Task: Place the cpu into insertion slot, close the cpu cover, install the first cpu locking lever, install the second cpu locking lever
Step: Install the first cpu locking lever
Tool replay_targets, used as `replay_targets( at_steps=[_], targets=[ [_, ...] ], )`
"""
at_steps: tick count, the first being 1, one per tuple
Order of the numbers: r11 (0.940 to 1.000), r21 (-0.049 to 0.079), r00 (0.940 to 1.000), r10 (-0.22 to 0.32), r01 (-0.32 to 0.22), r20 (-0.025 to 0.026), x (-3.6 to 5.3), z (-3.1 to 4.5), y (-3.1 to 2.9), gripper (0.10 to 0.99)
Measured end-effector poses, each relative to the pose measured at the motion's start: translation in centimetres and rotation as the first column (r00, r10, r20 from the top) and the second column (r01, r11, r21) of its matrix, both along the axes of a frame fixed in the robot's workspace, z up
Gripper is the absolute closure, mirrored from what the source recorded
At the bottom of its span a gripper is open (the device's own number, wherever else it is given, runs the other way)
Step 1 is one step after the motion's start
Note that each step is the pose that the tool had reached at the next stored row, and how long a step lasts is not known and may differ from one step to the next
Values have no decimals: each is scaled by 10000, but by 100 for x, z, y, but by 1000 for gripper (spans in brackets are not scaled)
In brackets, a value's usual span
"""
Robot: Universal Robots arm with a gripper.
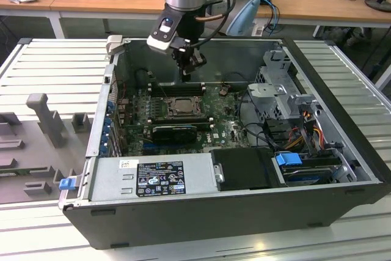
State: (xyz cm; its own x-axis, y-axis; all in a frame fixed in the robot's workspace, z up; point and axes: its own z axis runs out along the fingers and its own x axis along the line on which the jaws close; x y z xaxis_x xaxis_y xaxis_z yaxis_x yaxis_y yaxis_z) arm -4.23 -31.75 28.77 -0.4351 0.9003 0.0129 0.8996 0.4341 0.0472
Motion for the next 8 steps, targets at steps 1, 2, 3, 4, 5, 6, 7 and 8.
replay_targets(
  at_steps=[1,2,3,4,5,6,7,8],
  targets=[
    [10000,0,10000,61,-61,0,0,0,0,980],
    [9999,1,9999,114,-114,0,0,0,0,980],
    [9998,0,9998,176,-176,0,0,0,0,980],
    [9997,0,9997,237,-237,0,0,0,0,980],
    [9996,1,9996,288,-288,0,0,0,0,980],
    [9994,0,9994,345,-345,0,0,0,0,980],
    [9992,0,9992,392,-392,-1,0,0,0,980],
    [9990,0,9990,456,-456,0,0,0,0,980]
  ],
)
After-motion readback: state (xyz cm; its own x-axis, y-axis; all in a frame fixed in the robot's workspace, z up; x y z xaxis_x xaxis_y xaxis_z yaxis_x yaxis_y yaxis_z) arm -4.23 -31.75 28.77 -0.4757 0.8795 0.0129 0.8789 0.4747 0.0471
